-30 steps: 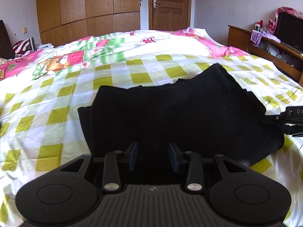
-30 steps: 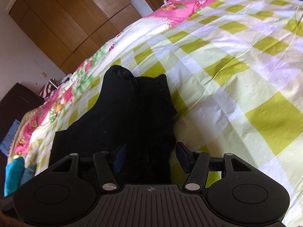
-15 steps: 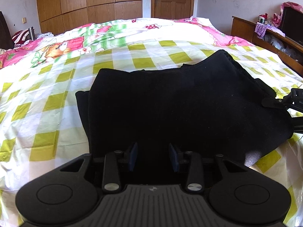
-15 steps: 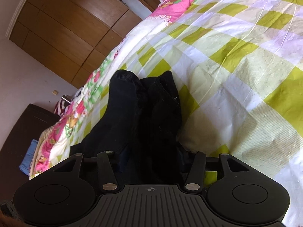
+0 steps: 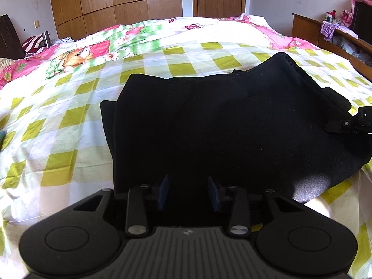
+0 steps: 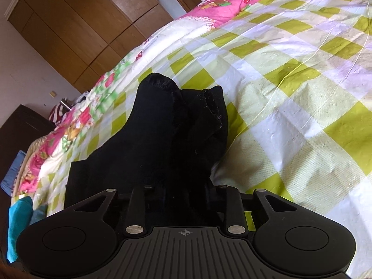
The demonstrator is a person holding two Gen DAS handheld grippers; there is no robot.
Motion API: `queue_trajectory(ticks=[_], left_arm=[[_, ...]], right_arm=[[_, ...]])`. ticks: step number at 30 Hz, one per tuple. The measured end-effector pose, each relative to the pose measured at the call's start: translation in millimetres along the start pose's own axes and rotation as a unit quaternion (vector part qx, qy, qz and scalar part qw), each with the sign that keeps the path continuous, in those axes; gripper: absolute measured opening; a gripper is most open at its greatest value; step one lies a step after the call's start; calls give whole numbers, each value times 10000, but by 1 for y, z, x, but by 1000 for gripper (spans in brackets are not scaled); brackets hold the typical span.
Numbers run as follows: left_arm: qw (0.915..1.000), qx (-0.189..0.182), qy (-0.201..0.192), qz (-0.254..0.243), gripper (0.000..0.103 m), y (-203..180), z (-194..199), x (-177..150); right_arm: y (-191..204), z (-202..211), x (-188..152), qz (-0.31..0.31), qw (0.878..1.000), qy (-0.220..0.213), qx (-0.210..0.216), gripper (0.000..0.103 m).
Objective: Fold small clothes
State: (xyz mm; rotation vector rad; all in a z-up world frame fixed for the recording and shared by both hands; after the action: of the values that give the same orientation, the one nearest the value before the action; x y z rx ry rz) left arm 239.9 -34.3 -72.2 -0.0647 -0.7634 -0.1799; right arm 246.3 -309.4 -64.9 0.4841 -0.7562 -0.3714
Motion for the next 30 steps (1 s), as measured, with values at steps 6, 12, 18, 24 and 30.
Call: queue_trajectory(ticks=[6, 12, 18, 24, 30], left_arm=[[9992, -374, 86, 81, 51, -9, 19, -24], [9968, -761, 2, 234, 51, -16, 40, -34], [9959, -734, -74, 533, 51, -2, 42, -30], [9940, -905, -126, 608, 51, -1, 47, -39], [9859, -1012, -298, 1301, 51, 26, 60, -37]], right_arm=[[-13, 40, -25, -156, 9998, 45, -127, 26], [-16, 58, -25, -23, 9990, 54, -451, 26], [-9, 66, -18, 381, 9949, 0, -936, 34], [-7, 77, -20, 873, 9877, -65, -1299, 39], [-1, 100, -7, 1205, 9767, -507, -1703, 39]])
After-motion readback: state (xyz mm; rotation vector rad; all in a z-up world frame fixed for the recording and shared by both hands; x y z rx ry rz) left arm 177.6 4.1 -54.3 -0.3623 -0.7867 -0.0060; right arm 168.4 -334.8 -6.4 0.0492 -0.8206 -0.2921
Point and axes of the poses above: each gripper's, at about its wrist camera, not at the fingertips, and z roughly against the way its jaws point, y to its left, x to its top, the point moved 9 cm from there along -z, roughly the way its jaws point, and after that the axes turned 1 degree about z, right-handed, at the moved point
